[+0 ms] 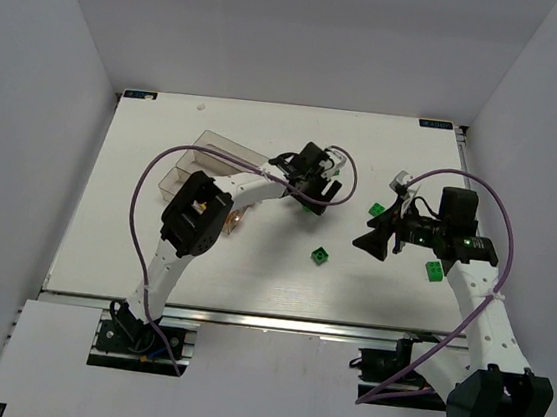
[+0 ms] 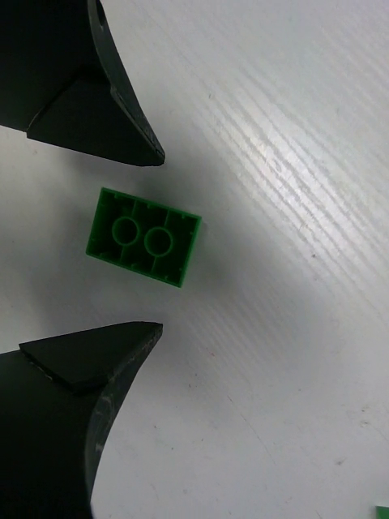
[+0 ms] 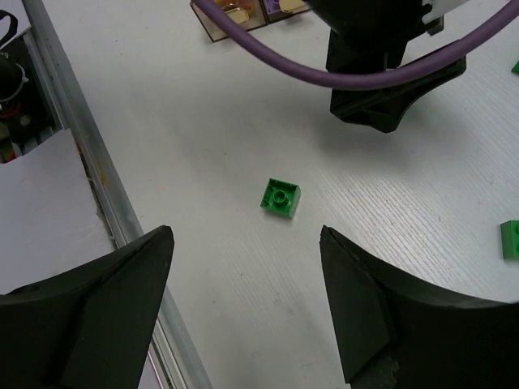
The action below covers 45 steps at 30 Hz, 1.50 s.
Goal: Sort the legos into containers by color
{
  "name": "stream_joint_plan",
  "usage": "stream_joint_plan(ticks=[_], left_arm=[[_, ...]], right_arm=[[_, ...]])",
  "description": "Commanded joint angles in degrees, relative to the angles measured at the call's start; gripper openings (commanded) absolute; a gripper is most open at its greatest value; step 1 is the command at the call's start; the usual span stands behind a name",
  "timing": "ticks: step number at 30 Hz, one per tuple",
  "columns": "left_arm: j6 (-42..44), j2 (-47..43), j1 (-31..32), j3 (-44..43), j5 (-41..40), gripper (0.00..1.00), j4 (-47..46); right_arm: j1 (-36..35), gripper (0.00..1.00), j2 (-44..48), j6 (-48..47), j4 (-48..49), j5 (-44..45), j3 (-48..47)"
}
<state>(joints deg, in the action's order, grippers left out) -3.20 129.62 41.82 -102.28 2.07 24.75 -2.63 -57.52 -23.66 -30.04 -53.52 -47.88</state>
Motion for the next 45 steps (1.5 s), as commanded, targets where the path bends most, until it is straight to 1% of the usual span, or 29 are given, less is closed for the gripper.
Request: stream_joint_plan(ticks=[1,3,5,8,9,10,11,12,13,15,16,18,19,20,22,23,25,26,27,28,30,32,34,38,42,44,45], left_arm=[[1.36,-0.51,1.06,-2.22,-0.04,0.87,-0.85],[1.44,0.10,1.59,-2.40,-1.18,0.85,-0.67],[1.36,0.37,1.59,-2.31,-4.08,0.82,-0.41],[1.09,0.54,2.12,-2.31,-7.51,0.73,-0.14],[0.92,0.46,2.12,-2.66,-8.99,0.70,0.20],[0.74,0.37,2.12,-2.66,-9.62,0.62,0.29],[0.57,0.02,2.12,-2.92,-10.15,0.56,0.30],[0.30,-0.24,2.12,-2.93,-10.67,0.51,0.38],[0.13,-0.33,2.12,-3.45,-11.29,0.43,0.47],[-0.40,-1.04,2.12,-3.89,-11.47,0.37,0.73],[-0.58,-1.39,2.12,-4.50,-11.90,0.31,0.82],[-2.33,-2.53,0.99,-5.47,-11.47,0.28,1.52],[-3.29,-2.88,0.98,-7.30,-11.12,0.25,2.40],[-5.30,-3.15,0.98,-8.54,-11.29,0.24,3.36],[-6.90,-4.37,-0.16,-11.70,-12.95,0.19,6.17],[-8.82,-4.73,-0.16,-12.50,-13.57,0.18,6.97],[-11.03,-6.66,-2.08,-13.21,-14.37,0.17,8.64],[-13.91,-7.19,-2.88,-13.12,-15.15,0.15,9.69],[-15.42,-8.24,-3.76,-13.12,-15.42,0.15,10.22],[-18.21,-8.59,-5.68,-12.60,-15.60,0.13,10.75],[-20.87,-9.38,-7.80,-11.98,-16.21,0.08,12.24],[-24.30,-10.00,-10.87,-11.45,-17.35,0.07,13.91],[-26.32,-10.44,-12.55,-11.10,-17.97,0.07,14.18],[-27.56,-9.48,-16.24,-12.24,-18.68,0.07,15.76],[-27.65,-7.54,-17.65,-14.53,-19.03,0.08,18.40],[-27.74,-7.45,-18.18,-13.92,-19.03,0.10,18.58],[-27.65,-7.45,-18.70,-13.48,-18.94,0.13,18.58]], right_arm=[[1.05,0.78,-0.58,-1.04,0.07,-2.47,0.24],[1.66,0.78,-0.84,-1.04,0.42,-2.91,0.33],[2.02,0.78,-0.93,-1.04,0.60,-3.17,0.33],[1.93,0.78,-1.11,-1.04,0.69,-3.52,0.42],[2.02,0.77,-1.11,-1.12,0.77,-3.61,0.42],[1.93,0.77,-1.11,-1.13,0.77,-3.87,0.50],[1.93,0.77,-1.19,-1.30,0.77,-3.96,0.59],[3.67,0.76,-1.11,-1.30,0.77,-4.05,0.77],[3.69,0.76,-1.02,-1.39,0.77,-4.14,1.12],[3.78,0.75,-0.93,-1.56,0.95,-4.23,1.47],[3.78,0.74,-0.93,-1.65,1.04,-4.14,1.73],[3.69,0.70,-0.84,-1.92,1.13,-2.48,2.08],[3.69,0.67,-0.93,-1.39,2.00,-1.08,2.26],[3.69,0.58,-0.84,-0.61,2.44,0.15,2.87],[3.78,0.48,-1.11,0.11,2.80,3.23,3.23],[3.69,0.36,-1.11,0.11,2.88,3.85,3.49],[3.51,0.23,-1.28,1.07,3.15,5.44,3.93],[3.43,0.14,-1.37,1.77,4.10,5.88,4.54],[3.51,0.13,-1.28,2.82,4.46,6.05,4.72],[3.43,0.13,-1.28,3.35,4.81,6.23,4.98],[3.25,0.12,-1.28,4.14,5.69,6.67,5.60],[3.25,0.11,-1.46,4.33,6.22,7.46,5.78],[3.25,0.12,-1.55,4.24,6.22,7.99,5.95],[3.16,0.13,-2.07,3.89,6.22,8.69,5.95],[3.07,0.17,-2.86,3.71,6.22,9.30,5.69],[3.07,0.21,-3.65,3.36,6.31,9.83,5.34],[2.99,0.22,-3.74,3.36,6.31,9.84,5.25]])
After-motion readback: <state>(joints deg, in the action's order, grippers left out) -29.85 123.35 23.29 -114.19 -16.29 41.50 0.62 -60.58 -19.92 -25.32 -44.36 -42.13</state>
